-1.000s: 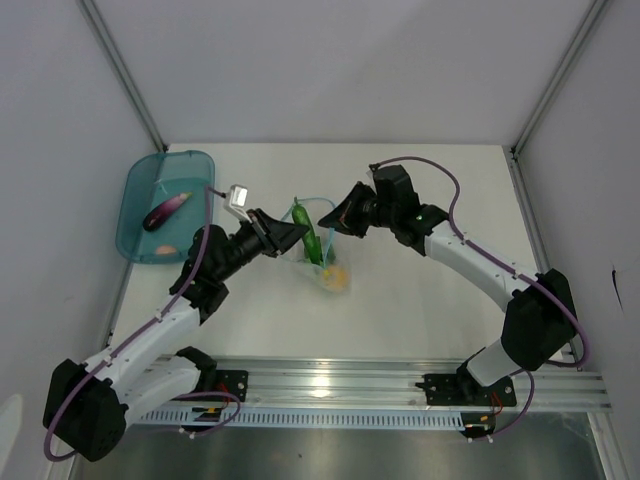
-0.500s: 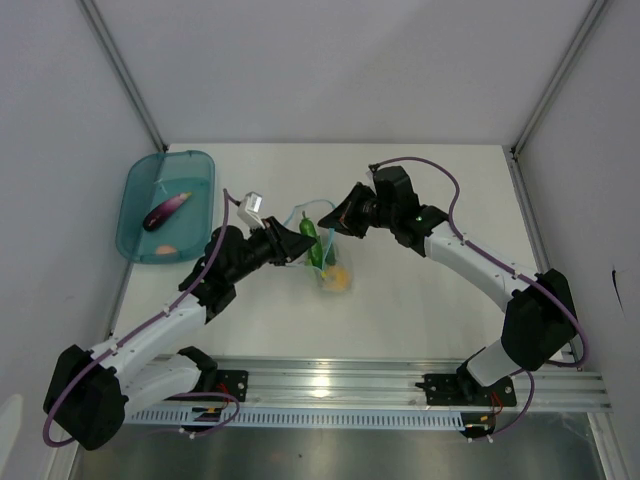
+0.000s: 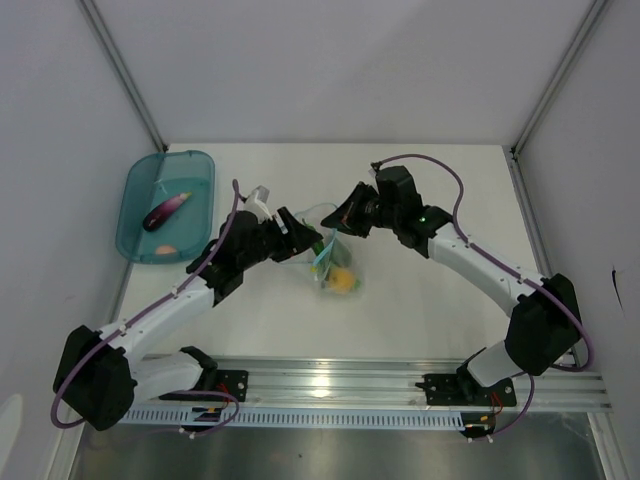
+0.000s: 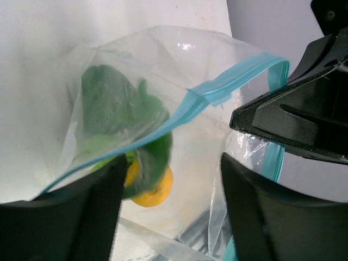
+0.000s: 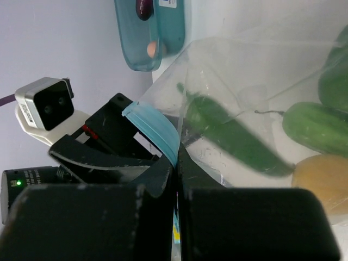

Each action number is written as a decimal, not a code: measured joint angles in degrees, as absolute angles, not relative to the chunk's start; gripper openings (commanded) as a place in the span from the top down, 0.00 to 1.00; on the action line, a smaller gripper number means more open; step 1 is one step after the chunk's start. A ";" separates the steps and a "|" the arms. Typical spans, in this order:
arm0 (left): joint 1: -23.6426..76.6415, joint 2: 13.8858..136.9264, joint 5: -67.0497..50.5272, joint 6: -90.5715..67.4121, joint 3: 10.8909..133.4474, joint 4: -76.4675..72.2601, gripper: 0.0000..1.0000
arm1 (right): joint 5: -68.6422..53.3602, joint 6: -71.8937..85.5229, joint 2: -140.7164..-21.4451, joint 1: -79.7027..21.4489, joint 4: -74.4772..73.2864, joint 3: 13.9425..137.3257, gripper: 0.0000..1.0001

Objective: Place the food in the zip-top bag and seal the zipper
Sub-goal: Place the fake vegetable in the zipper food storage bag, then pick up the fake vegetable from the bin.

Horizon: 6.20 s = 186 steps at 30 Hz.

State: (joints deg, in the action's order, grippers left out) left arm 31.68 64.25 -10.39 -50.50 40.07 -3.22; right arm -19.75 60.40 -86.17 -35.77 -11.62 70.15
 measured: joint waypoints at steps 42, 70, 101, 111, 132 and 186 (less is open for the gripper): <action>18.13 47.44 -3.11 -44.34 38.68 4.91 0.06 | -12.69 41.67 -84.01 -36.58 -20.84 72.34 1.00; -26.85 74.15 -7.31 -60.84 36.23 -11.97 0.01 | -14.00 34.65 -80.77 -33.95 -22.31 69.87 1.00; -27.55 96.44 2.76 -76.18 67.90 15.49 0.00 | -17.26 34.44 -81.23 -31.68 -18.74 66.00 1.00; -23.31 101.43 6.42 -80.23 70.26 18.33 0.01 | -17.65 34.41 -81.23 -30.30 -18.52 64.49 1.00; -19.84 111.09 16.16 -88.58 82.39 30.74 0.03 | -21.45 33.78 -82.98 -27.88 -16.53 62.08 1.00; -21.93 114.93 11.75 -91.44 79.88 24.43 1.00 | -23.24 33.82 -83.68 -25.02 -13.85 58.46 1.00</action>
